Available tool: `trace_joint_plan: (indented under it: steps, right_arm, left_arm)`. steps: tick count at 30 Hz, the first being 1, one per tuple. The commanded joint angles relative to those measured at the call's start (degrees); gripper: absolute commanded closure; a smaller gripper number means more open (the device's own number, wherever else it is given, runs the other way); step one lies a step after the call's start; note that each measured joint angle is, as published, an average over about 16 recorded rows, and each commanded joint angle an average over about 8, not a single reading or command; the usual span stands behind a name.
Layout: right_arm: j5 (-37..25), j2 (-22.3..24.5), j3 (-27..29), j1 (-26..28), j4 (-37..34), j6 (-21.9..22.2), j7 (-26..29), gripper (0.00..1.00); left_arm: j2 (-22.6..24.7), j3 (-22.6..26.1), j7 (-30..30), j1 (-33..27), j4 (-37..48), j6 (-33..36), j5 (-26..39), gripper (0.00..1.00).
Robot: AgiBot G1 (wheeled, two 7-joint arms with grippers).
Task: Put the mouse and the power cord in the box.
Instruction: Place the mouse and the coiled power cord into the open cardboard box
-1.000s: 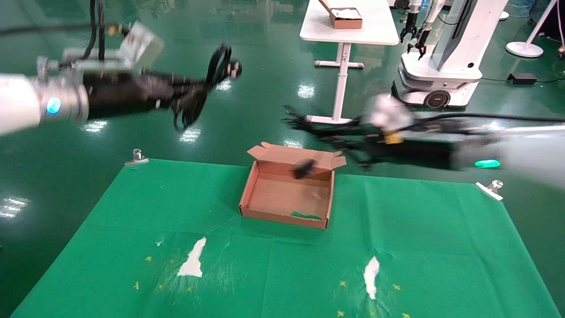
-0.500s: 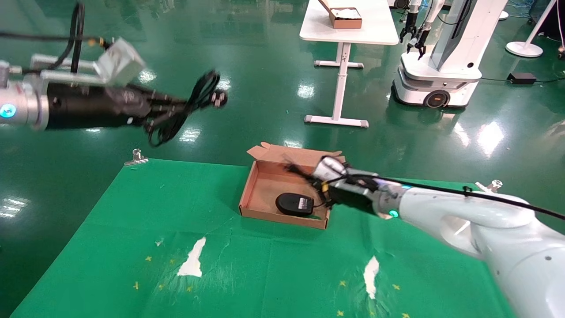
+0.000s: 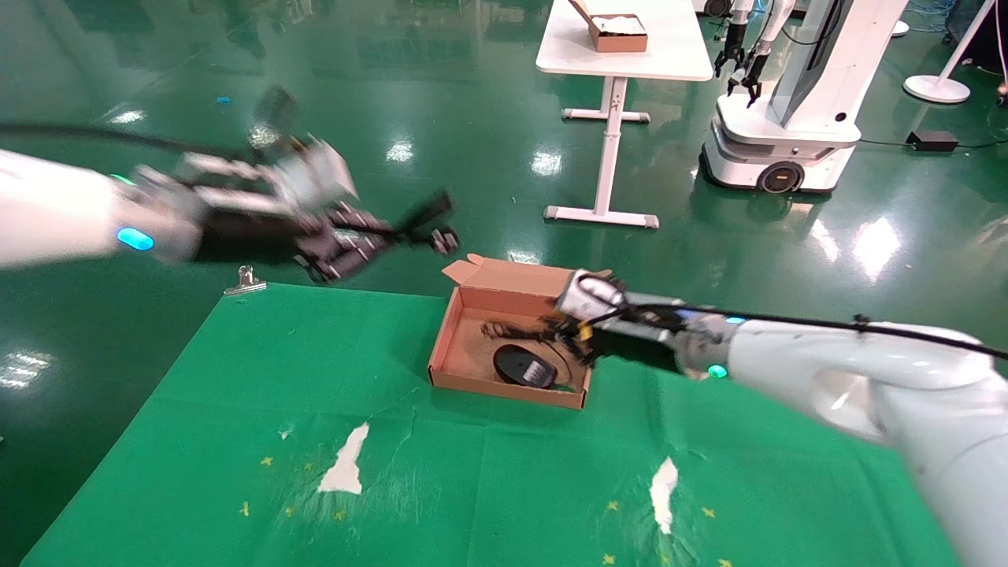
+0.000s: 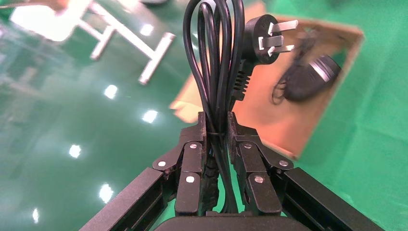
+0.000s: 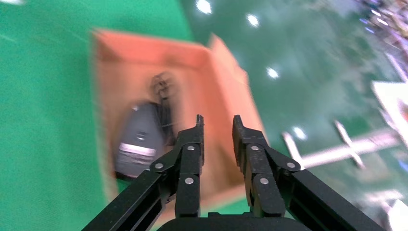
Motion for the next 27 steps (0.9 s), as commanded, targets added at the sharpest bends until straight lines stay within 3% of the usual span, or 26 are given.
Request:
trace_joint_plan:
  steps: [1,5,9,12,19,23,24,27]
  right_arm:
    - [0.54,0.49,0.38,0.29,-0.57,1.38,-0.97,0.00]
    - [1.88,3.45,1.53,2.91,-1.02,4.03,-3.29,0.00]
    - [2.99,7.96,2.43,6.64,-0.20,1.91,-5.44,0.00]
    - [3.34,12.42,2.67,9.52,0.92,-3.85,-6.69,0.00]
    - [3.76,22.84,2.58,14.76,1.57,-22.85,-4.93,0.00]
    - [3.60,25.86,2.33,16.14,0.81,-28.20,-2.63,0.00]
    - [3.45,26.30,2.22,16.31,0.74,-28.84,-2.23,0.00]
    - [2.52,27.35,1.56,16.75,1.00,-30.26,-1.47,0.00]
  left_arm:
    - [2.17,0.55,1.39,1.23,0.10,-1.44,0.82,1.00]
    - [6.65,1.28,2.96,5.37,-2.20,-9.77,1.39,1.00]
    - [8.23,2.61,3.46,10.18,-8.32,-14.18,0.56,1.00]
    - [8.24,4.12,1.62,12.89,-12.37,-13.80,-0.89,1.00]
    - [8.40,10.18,-4.94,14.65,-19.16,-15.87,-2.59,1.00]
    - [8.48,15.13,-7.43,14.15,-22.99,-19.39,-2.29,1.00]
    - [8.49,16.36,-8.10,13.90,-23.74,-20.42,-2.26,0.97]
    - [8.50,19.80,-10.36,13.11,-25.36,-23.42,-2.40,0.62]
